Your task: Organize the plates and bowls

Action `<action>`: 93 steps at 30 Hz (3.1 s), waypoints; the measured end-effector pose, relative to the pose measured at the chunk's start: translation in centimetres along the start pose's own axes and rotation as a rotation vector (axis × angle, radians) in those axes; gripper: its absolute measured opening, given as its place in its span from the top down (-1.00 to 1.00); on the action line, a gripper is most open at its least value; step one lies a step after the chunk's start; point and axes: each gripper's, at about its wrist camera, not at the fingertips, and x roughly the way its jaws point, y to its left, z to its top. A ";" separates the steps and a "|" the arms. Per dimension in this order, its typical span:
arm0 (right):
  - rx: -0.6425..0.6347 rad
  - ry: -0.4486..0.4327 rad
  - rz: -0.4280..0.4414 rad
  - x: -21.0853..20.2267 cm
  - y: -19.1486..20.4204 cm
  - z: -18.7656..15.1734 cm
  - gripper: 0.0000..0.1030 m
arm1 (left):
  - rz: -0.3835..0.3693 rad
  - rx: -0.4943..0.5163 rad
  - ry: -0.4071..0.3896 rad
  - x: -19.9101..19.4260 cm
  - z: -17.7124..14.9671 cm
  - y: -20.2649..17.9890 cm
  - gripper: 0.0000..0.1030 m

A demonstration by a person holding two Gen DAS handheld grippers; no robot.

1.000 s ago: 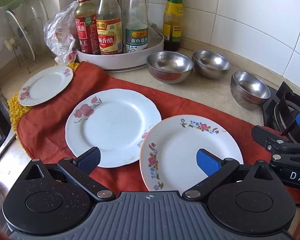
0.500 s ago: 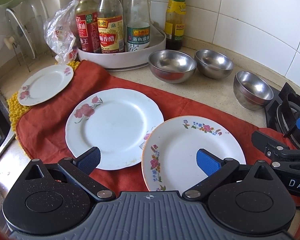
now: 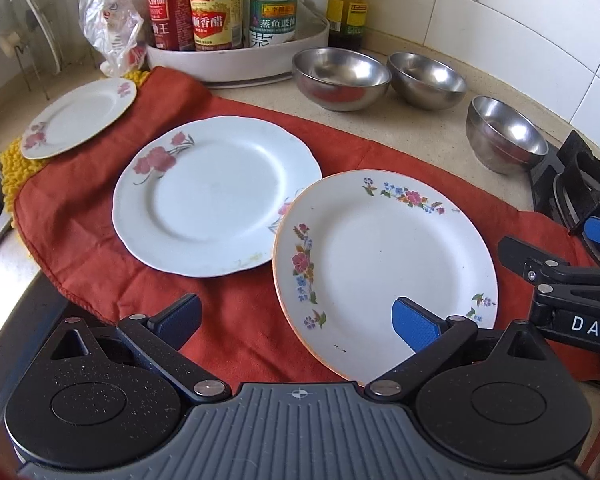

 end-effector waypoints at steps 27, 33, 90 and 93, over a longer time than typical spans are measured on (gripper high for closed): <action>-0.009 0.043 0.079 2.3 -0.9 0.1 -0.87 | -0.074 -0.101 0.019 1.6 -2.5 0.8 -0.94; 0.017 0.096 0.189 4.1 -0.9 0.3 -0.56 | -0.079 -0.066 0.004 1.9 -2.0 0.6 -0.93; 0.081 0.120 0.331 10.4 9.1 8.4 0.03 | -0.110 -0.088 -0.059 3.5 5.8 13.0 -0.56; 0.088 0.137 0.341 10.9 9.9 8.5 0.10 | -0.159 -0.059 -0.048 4.2 6.2 13.1 -0.45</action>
